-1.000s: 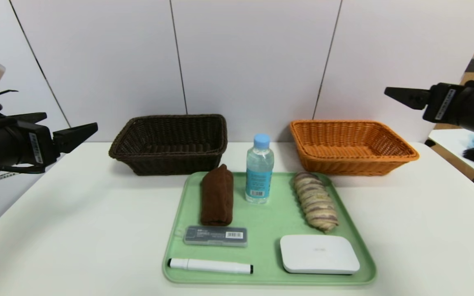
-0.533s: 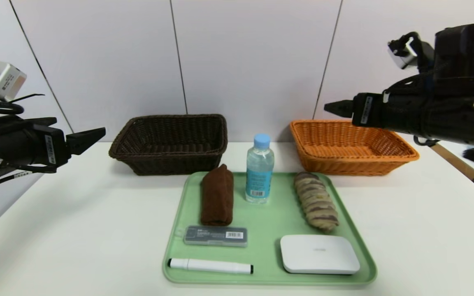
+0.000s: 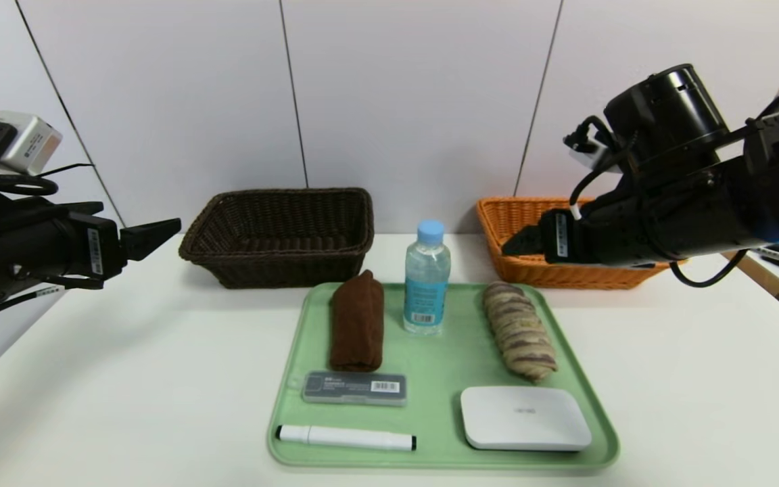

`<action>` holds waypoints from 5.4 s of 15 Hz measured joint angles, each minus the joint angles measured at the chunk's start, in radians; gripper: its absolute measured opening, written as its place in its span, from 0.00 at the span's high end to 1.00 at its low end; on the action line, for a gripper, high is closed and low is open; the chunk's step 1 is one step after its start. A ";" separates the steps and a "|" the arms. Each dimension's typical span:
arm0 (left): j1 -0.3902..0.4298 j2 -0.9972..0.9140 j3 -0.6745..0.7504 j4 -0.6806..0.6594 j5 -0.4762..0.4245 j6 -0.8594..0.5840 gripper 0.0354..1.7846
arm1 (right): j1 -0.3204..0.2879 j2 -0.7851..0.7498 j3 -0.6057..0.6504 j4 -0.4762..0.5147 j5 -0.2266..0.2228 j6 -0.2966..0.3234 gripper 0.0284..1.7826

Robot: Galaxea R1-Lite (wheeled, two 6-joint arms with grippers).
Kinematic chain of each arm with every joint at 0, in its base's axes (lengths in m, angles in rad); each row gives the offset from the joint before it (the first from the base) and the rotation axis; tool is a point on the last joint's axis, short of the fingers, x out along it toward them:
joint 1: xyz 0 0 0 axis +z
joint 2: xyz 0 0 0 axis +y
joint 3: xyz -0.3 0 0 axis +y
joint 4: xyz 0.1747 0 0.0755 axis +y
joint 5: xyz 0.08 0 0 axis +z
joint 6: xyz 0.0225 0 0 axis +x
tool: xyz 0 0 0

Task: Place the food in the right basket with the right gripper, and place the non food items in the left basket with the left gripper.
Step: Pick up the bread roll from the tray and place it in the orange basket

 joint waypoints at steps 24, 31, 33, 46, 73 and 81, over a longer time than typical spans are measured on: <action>0.018 0.090 0.004 -0.084 0.005 -0.004 0.06 | -0.001 0.239 0.264 -0.344 -0.006 0.002 0.31; 0.018 0.090 0.005 -0.084 0.005 -0.008 0.06 | 0.003 0.190 0.283 -0.341 -0.004 -0.021 0.91; 0.018 0.091 0.008 -0.084 0.005 -0.011 0.06 | 0.017 0.139 0.295 -0.368 0.000 -0.057 0.91; 0.018 0.090 0.024 -0.106 0.007 -0.013 0.06 | -0.200 -0.079 0.268 -0.862 0.062 -0.426 0.91; 0.044 0.098 0.044 -0.110 0.003 -0.020 0.06 | -0.484 0.417 0.127 -1.063 0.063 -0.414 0.50; 0.045 0.098 0.047 -0.110 0.004 -0.023 0.06 | -0.483 0.374 0.167 -1.058 0.061 -0.416 0.21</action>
